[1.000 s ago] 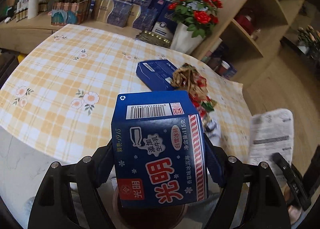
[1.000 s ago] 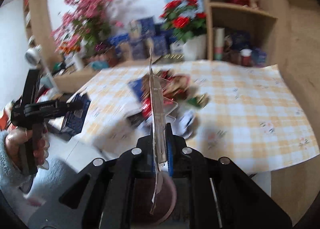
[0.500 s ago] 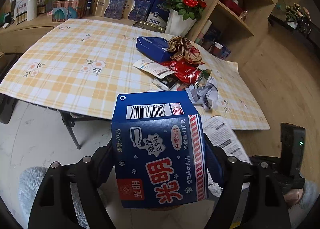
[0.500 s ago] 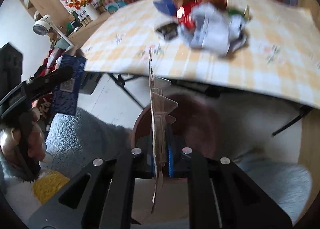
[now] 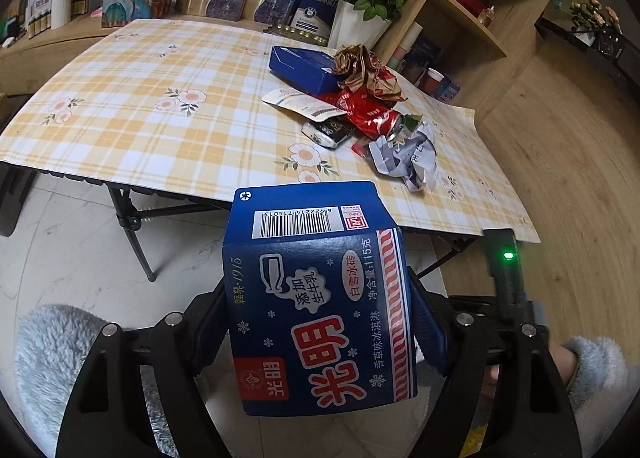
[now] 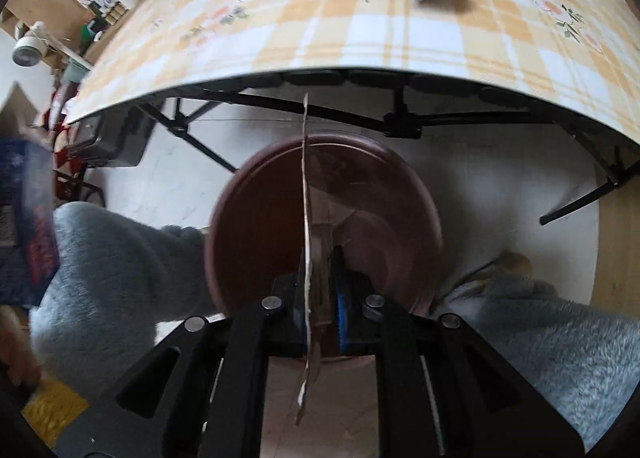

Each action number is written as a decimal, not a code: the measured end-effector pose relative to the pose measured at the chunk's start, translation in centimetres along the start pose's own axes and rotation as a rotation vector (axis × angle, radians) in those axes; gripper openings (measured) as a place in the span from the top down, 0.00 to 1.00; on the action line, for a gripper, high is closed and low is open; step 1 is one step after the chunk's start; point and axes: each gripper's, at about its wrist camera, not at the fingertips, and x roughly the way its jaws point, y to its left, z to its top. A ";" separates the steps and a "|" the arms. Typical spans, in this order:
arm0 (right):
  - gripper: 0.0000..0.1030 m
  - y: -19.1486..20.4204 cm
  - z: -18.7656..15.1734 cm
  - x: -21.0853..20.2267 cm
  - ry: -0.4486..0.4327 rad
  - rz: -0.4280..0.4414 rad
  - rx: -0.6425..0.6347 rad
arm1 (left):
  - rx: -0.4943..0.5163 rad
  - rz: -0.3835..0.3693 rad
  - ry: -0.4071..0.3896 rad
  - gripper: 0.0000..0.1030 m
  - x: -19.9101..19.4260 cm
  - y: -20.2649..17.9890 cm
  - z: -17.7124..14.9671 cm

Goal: Collect trash
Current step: 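Drop the clear wrapper into the bin with the right gripper while the left carries the carton, then lower the blue carton into the bin and open the left gripper, then grasp the white plastic bag from the pile with the right gripper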

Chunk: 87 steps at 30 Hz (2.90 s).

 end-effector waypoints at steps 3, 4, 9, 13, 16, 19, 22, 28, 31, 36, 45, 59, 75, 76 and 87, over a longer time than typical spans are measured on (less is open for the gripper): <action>0.84 -0.7 0.1 1.2 -0.014 0.008 0.042 | 0.013 0.005 0.030 0.25 0.9 -0.2 -0.6; 0.81 -0.8 0.1 1.2 -0.022 0.014 0.048 | 0.019 0.007 0.038 0.25 1.1 -0.3 -0.8; 0.48 -1.8 0.1 0.1 -0.122 0.012 0.059 | 0.038 0.008 0.060 0.25 2.0 -0.5 -1.0; 0.29 -2.5 -0.3 -3.1 -0.275 -0.007 0.076 | 0.037 0.017 0.057 0.25 2.8 -0.6 -0.9; 0.13 -2.8 -1.0 -5.8 -0.410 -0.059 0.054 | 0.068 0.012 0.034 0.25 3.2 -1.2 -0.4; 0.06 -3.3 -1.4 -7.5 -0.496 -0.141 0.064 | 0.151 0.013 0.002 0.25 3.7 -2.5 0.0; 0.06 -3.8 -1.7 -8.3 -0.569 -0.204 0.076 | 0.252 0.032 -0.027 0.25 4.9 -3.8 -0.2; 0.06 -3.7 -1.5 -6.8 -0.550 -0.195 0.050 | 0.277 0.033 0.005 0.25 7.6 -3.1 -1.4; 0.06 -3.3 -1.7 -6.1 -0.514 -0.215 0.037 | 0.212 0.036 0.018 0.25 8.2 -1.5 -1.2; 0.06 -3.0 -1.8 -5.8 -0.507 -0.225 0.044 | 0.157 0.021 0.025 0.25 8.1 -0.1 -1.2; 0.06 -3.5 -2.2 -6.3 -0.516 -0.218 0.091 | 0.235 -0.021 0.026 0.12 8.0 -2.0 -1.7; 0.06 -6.1 0.7 -10.8 -0.640 -0.108 0.157 | 0.176 0.163 -0.207 0.09 3.8 -0.9 -0.2; 0.22 -1.2 12.4 -8.0 -0.610 -0.215 -0.250 | 0.170 0.245 -0.188 0.08 4.8 0.1 0.5; 0.23 -1.1 12.8 -7.7 -0.597 -0.190 -0.235 | 0.164 0.248 -0.181 0.08 4.9 0.3 0.5; 0.60 -2.5 11.3 -8.3 -0.595 -0.101 -0.096 | 0.030 0.169 -0.067 0.08 6.2 2.6 2.0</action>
